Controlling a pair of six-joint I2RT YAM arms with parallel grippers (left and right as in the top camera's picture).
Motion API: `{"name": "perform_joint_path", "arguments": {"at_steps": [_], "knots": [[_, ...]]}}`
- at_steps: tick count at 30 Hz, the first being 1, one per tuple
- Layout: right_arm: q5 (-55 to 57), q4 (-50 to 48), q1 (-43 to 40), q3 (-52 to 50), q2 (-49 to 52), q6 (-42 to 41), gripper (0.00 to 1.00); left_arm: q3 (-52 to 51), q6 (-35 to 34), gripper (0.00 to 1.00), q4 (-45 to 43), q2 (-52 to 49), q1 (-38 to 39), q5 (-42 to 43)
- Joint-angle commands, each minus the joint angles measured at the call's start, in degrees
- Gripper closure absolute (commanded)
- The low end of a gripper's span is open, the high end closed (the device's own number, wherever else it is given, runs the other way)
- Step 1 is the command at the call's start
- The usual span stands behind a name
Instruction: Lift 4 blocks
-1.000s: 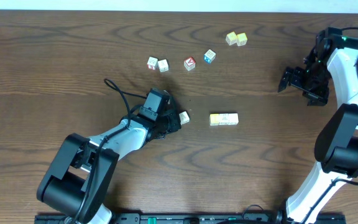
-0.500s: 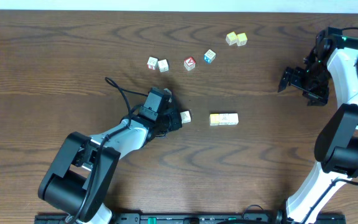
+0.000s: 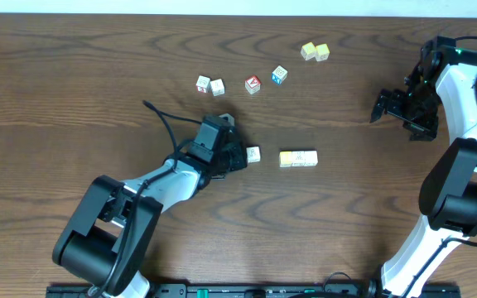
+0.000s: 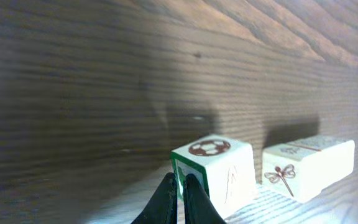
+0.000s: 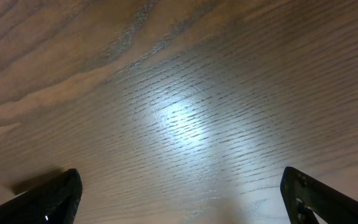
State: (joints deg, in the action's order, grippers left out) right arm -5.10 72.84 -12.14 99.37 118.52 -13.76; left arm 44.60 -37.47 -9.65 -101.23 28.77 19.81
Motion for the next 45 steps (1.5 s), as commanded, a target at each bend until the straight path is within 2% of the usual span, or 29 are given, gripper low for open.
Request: {"name": "perform_joint_path", "arguments": {"at_steps": [1,8,14,18,30,33,45], "knots": [[0.15,0.02,0.09,0.7,-0.07,0.13,0.01,-0.24,0.79,0.93,-0.79,-1.44,1.64,0.5],[0.15,0.02,0.09,0.7,-0.07,0.13,0.01,-0.24,0.76,0.93,-2.78,-1.44,2.29,-0.87],[0.15,0.02,0.09,0.7,-0.07,0.13,0.01,-0.24,-1.81,0.93,-2.78,-1.44,2.27,-11.02],[0.15,0.02,0.09,0.7,-0.07,0.13,0.01,-0.24,-4.87,0.93,-3.82,-1.44,2.27,-13.97],[0.15,0.02,0.09,0.7,-0.07,0.13,0.01,-0.24,-4.85,0.93,-5.6,-1.46,2.34,-9.55],[0.15,0.02,0.09,0.7,-0.07,0.13,0.01,-0.24,-3.21,0.92,-7.87,-1.53,2.34,-4.42],[0.15,0.02,0.09,0.7,-0.07,0.13,0.01,-0.24,-3.1,0.93,-8.66,-1.55,2.32,-6.45]]}}
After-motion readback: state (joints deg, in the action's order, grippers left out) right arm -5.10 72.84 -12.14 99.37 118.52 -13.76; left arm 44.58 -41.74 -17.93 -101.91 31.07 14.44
